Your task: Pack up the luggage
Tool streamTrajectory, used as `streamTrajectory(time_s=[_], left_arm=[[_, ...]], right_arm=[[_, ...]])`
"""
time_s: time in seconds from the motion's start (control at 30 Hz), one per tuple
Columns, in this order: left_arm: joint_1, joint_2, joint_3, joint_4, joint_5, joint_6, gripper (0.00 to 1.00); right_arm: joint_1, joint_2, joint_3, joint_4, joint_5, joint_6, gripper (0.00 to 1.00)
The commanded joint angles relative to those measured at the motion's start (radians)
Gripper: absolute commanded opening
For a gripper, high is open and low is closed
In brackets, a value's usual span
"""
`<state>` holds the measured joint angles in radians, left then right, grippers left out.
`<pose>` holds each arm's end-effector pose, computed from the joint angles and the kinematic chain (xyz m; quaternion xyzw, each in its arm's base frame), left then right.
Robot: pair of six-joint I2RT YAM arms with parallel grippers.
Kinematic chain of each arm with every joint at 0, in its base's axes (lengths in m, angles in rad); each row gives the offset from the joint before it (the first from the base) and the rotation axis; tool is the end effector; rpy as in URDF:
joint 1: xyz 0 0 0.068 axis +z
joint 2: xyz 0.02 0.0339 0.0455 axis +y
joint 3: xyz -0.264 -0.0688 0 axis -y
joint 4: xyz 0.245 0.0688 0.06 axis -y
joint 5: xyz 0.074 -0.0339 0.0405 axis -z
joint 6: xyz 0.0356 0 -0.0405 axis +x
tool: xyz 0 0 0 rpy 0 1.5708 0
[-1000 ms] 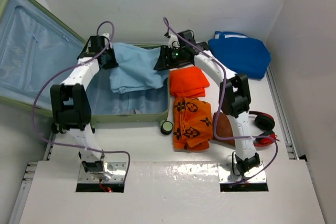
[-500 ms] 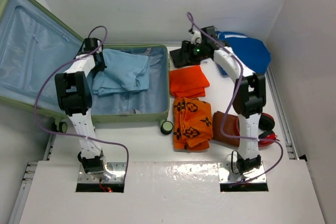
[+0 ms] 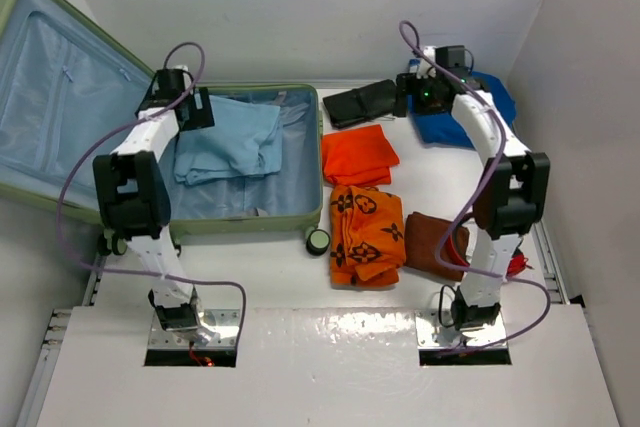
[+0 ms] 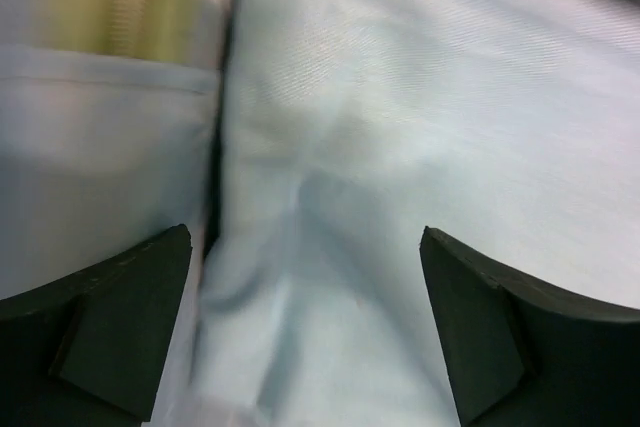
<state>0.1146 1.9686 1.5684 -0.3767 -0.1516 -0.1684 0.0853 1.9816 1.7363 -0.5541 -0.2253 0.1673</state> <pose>0.4456 0.0567 0.2401 -0.1587 0.9063 0.0594 0.3872 0.4511 0.0466 0.2763 -0.0045 0.9216 0.1504 0.3577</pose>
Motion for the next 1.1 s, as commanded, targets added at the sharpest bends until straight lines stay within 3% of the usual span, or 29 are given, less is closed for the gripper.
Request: streamTrajectory(time_s=[0.0, 0.1, 0.37, 0.53, 0.57, 0.6, 0.67, 0.7, 0.73, 0.77, 0.9, 1.07], left_arm=[[0.001, -0.213, -0.03, 0.131, 0.102, 0.05, 1.0], [-0.065, -0.295, -0.03, 0.131, 0.156, 0.069, 1.0], [-0.208, -0.363, -0.021, 0.131, 0.155, 0.058, 1.0], [-0.274, -0.363, -0.011, 0.131, 0.213, 0.033, 1.0], [-0.283, -0.353, -0.002, 0.131, 0.224, 0.023, 1.0], [-0.292, -0.353, -0.002, 0.131, 0.233, 0.023, 1.0], [-0.315, -0.344, -0.002, 0.131, 0.273, -0.011, 1.0], [-0.316, -0.335, -0.002, 0.142, 0.288, -0.02, 1.0], [-0.34, -0.324, -0.002, 0.142, 0.315, -0.029, 0.98], [-0.349, -0.324, -0.002, 0.154, 0.331, -0.042, 0.97], [-0.429, -0.294, -0.011, 0.206, 0.408, -0.086, 0.93], [-0.526, -0.206, 0.022, 0.231, 0.493, -0.196, 0.93]], right_arm=[[-0.041, -0.064, -0.081, 0.144, 0.216, -0.27, 0.79], [-0.061, -0.009, -0.103, 0.206, 0.334, -0.424, 0.83], [-0.059, 0.255, 0.081, 0.2, 0.481, -0.388, 0.99], [-0.076, 0.414, 0.215, 0.117, 0.495, -0.377, 0.98], [-0.082, 0.443, 0.242, 0.085, 0.492, -0.382, 0.92], [-0.117, 0.459, 0.259, 0.042, 0.472, -0.387, 0.77], [-0.162, 0.432, 0.232, 0.01, 0.428, -0.376, 0.55], [-0.174, 0.416, 0.192, -0.007, 0.416, -0.371, 0.26], [-0.186, 0.366, 0.125, -0.009, 0.402, -0.355, 0.09], [-0.22, 0.309, 0.083, 0.008, 0.383, -0.35, 0.0], [-0.266, 0.073, -0.249, 0.01, 0.25, -0.368, 0.0], [-0.21, -0.095, -0.443, -0.027, 0.098, -0.35, 0.0]])
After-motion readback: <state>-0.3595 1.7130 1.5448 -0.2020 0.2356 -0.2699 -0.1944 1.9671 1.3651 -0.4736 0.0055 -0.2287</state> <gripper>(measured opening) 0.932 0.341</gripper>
